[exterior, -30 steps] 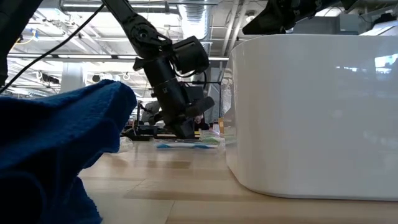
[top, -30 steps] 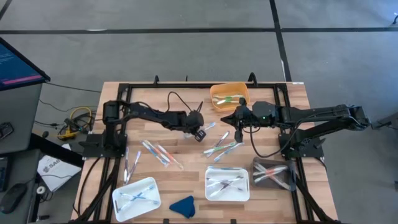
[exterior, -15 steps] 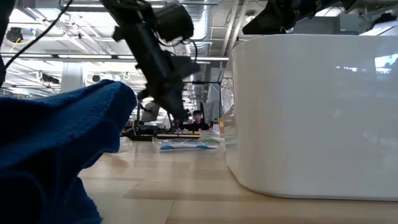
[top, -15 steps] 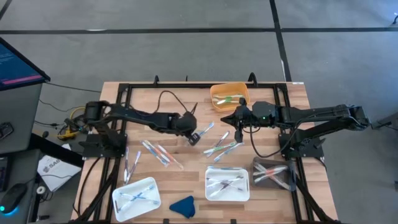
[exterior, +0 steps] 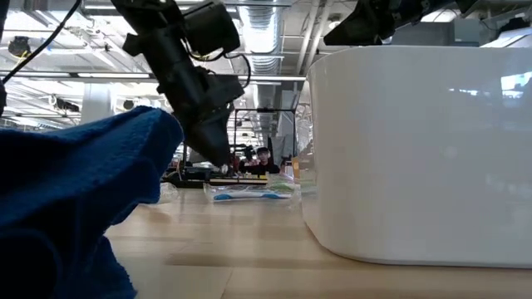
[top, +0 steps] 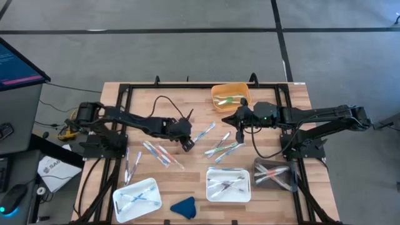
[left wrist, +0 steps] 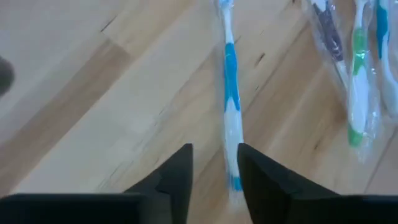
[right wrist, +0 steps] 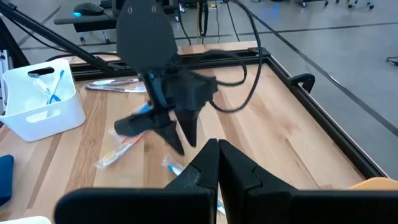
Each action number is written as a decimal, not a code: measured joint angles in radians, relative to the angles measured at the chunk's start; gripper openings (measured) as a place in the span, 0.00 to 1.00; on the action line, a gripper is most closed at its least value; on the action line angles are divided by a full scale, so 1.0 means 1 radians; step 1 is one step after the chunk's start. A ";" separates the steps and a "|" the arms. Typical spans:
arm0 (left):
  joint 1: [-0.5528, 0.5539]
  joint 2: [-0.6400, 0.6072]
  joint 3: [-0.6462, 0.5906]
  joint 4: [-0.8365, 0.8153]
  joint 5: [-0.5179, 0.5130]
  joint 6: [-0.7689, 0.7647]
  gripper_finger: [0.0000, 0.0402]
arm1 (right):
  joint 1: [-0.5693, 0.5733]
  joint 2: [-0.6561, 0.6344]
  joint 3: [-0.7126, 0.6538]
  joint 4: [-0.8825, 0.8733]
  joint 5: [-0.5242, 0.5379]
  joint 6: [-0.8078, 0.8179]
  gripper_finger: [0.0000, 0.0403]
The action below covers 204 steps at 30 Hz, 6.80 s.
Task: Pick & Place Toothbrushes
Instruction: Put the blue toothbrush into the left white bin
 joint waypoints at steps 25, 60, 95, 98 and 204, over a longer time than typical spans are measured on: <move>-0.044 0.204 0.003 0.219 -0.041 0.124 0.45 | 0.000 0.000 0.000 -0.001 0.000 0.000 0.00; -0.074 0.181 0.001 0.229 -0.161 0.044 0.03 | 0.000 0.000 0.000 0.004 0.000 0.000 0.00; -0.356 -0.210 0.002 0.391 -0.529 0.251 0.03 | -0.001 0.000 0.000 0.002 0.000 0.000 0.00; -0.374 -0.210 0.002 0.459 -0.529 0.303 0.03 | -0.001 0.000 0.000 0.031 0.000 0.000 0.00; -0.414 -0.204 -0.352 1.442 -0.308 0.680 0.03 | 0.175 0.576 0.083 1.161 -0.229 -0.026 0.21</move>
